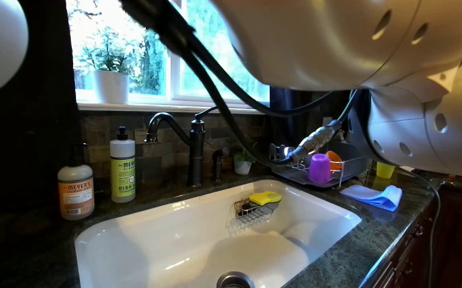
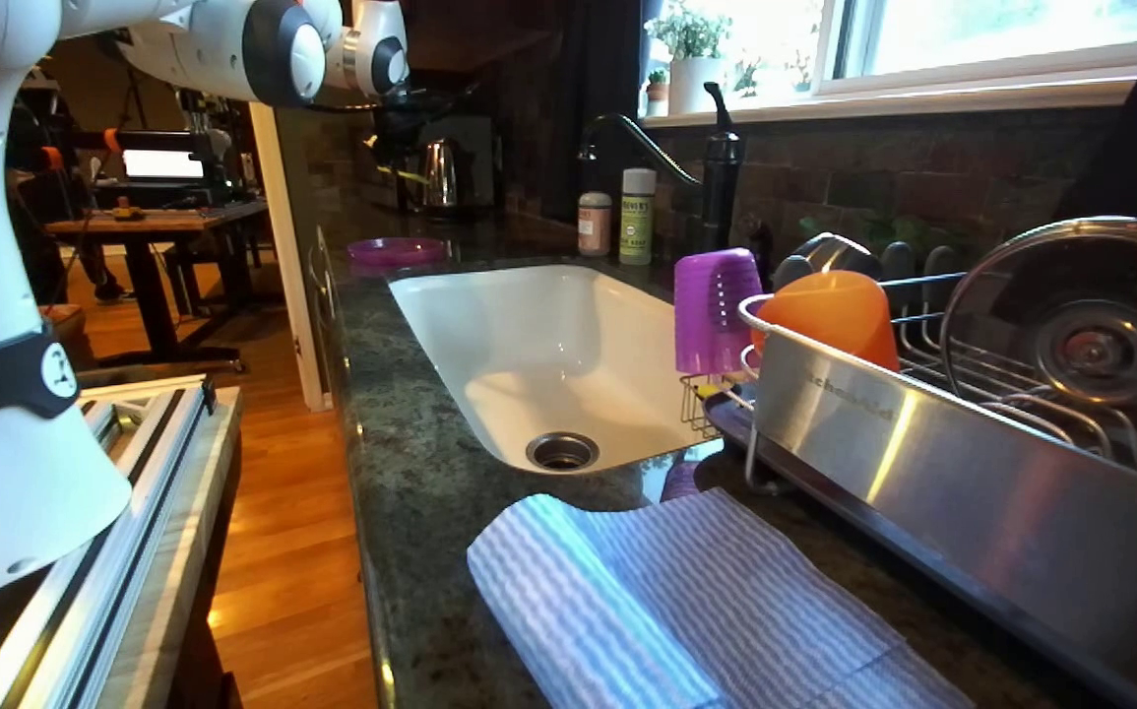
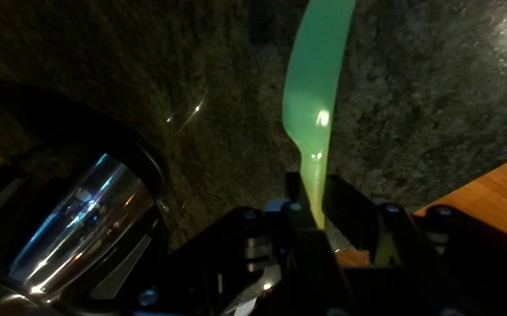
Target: Put the knife on the plate
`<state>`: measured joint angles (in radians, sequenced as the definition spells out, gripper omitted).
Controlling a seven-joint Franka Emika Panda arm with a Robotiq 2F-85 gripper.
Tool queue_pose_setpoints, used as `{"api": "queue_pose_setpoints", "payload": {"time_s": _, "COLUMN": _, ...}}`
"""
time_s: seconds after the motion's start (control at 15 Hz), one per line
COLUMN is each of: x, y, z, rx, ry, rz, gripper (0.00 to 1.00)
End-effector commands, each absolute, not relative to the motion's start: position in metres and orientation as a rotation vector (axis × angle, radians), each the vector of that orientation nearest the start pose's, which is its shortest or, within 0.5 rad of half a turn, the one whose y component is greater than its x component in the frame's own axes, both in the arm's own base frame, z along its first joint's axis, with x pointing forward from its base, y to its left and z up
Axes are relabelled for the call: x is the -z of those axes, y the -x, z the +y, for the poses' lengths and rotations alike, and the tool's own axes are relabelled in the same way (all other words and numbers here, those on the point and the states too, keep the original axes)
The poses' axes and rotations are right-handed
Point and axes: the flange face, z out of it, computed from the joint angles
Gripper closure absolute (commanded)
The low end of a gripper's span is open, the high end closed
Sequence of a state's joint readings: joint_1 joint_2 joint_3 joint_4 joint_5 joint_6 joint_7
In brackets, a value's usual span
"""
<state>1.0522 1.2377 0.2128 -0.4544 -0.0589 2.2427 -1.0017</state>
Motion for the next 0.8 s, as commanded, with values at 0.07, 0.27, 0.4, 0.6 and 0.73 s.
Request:
{"api": "queue_pose_setpoints", "payload": {"time_s": 0.07, "x": -0.375, "y": -0.36, "z": 0.761, "rx": -0.832, "ry": -1.654, "rz": 2.873, "gripper": 0.95}}
{"api": "queue_pose_setpoints", "payload": {"time_s": 0.27, "x": -0.391, "y": -0.35, "z": 0.759, "rx": -0.732, "ry": -1.797, "rz": 2.861, "gripper": 0.95}}
{"api": "queue_pose_setpoints", "payload": {"time_s": 0.4, "x": -0.397, "y": -0.349, "z": 0.756, "rx": -0.657, "ry": -1.943, "rz": 2.796, "gripper": 0.95}}
{"api": "queue_pose_setpoints", "payload": {"time_s": 0.6, "x": -0.402, "y": -0.34, "z": 0.753, "rx": -0.514, "ry": -2.072, "rz": 2.844, "gripper": 0.95}}
{"api": "queue_pose_setpoints", "payload": {"time_s": 0.73, "x": -0.401, "y": -0.331, "z": 0.75, "rx": -0.383, "ry": -2.09, "rz": 2.906, "gripper": 0.95}}
